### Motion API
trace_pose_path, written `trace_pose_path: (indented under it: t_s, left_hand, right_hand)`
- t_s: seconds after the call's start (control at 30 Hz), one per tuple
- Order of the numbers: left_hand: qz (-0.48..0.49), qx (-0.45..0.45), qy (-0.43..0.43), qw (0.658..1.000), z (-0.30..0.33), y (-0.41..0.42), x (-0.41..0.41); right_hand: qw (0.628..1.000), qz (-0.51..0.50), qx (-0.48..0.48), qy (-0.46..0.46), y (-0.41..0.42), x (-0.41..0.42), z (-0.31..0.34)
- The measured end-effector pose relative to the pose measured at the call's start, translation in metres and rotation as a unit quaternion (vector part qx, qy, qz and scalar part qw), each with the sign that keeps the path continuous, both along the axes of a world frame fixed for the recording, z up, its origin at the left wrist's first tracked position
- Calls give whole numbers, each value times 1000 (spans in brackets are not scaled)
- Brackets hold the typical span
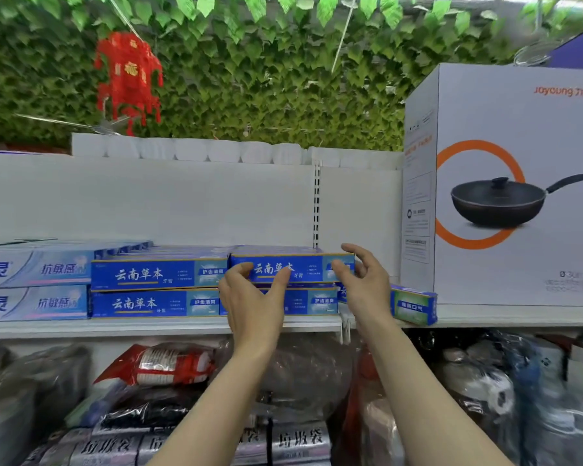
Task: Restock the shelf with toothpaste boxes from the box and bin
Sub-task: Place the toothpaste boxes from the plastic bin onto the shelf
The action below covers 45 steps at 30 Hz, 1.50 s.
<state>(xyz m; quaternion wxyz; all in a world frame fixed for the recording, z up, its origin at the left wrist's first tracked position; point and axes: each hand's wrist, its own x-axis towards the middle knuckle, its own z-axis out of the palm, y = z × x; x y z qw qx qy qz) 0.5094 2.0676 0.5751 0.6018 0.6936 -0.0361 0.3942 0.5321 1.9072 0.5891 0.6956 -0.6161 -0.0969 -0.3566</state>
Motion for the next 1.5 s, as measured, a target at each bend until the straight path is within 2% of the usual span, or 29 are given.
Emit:
trace_pose_path:
  t_s: [0.13, 0.27, 0.3, 0.43, 0.77, 1.0, 1.1, 1.23, 1.37, 1.5]
  left_hand:
    - [11, 100, 14, 995, -5, 1, 12]
    - [60, 178, 1, 982, -8, 2, 18]
    - [81, 196, 0, 977, -8, 2, 18]
    - [126, 232, 9, 965, -6, 1, 22]
    - [105, 214, 22, 971, -3, -13, 23]
    - [-27, 161, -57, 985, -4, -55, 9]
    - [-94, 145, -59, 983, -5, -77, 4]
    - [-127, 136, -54, 981, -12, -100, 5]
    - [-141, 128, -38, 981, -21, -112, 4]
    - [-139, 143, -29, 980, -30, -116, 2]
  right_hand:
    - [990, -78, -104, 49, 12, 15, -2]
    - [958, -258, -121, 18, 18, 11, -16]
    - [953, -278, -120, 11, 20, 11, -18]
    - [966, -224, -121, 49, 27, 11, -21]
    - [967, -189, -152, 77, 26, 4, -20]
    - [974, -212, -85, -8, 5, -28, -15]
    - [969, -235, -60, -44, -10, -43, -16]
    - [956, -286, -53, -45, -36, -57, -23]
    - [926, -363, -99, 7, -64, -60, -37]
    - [931, -329, -130, 87, -84, -55, -50]
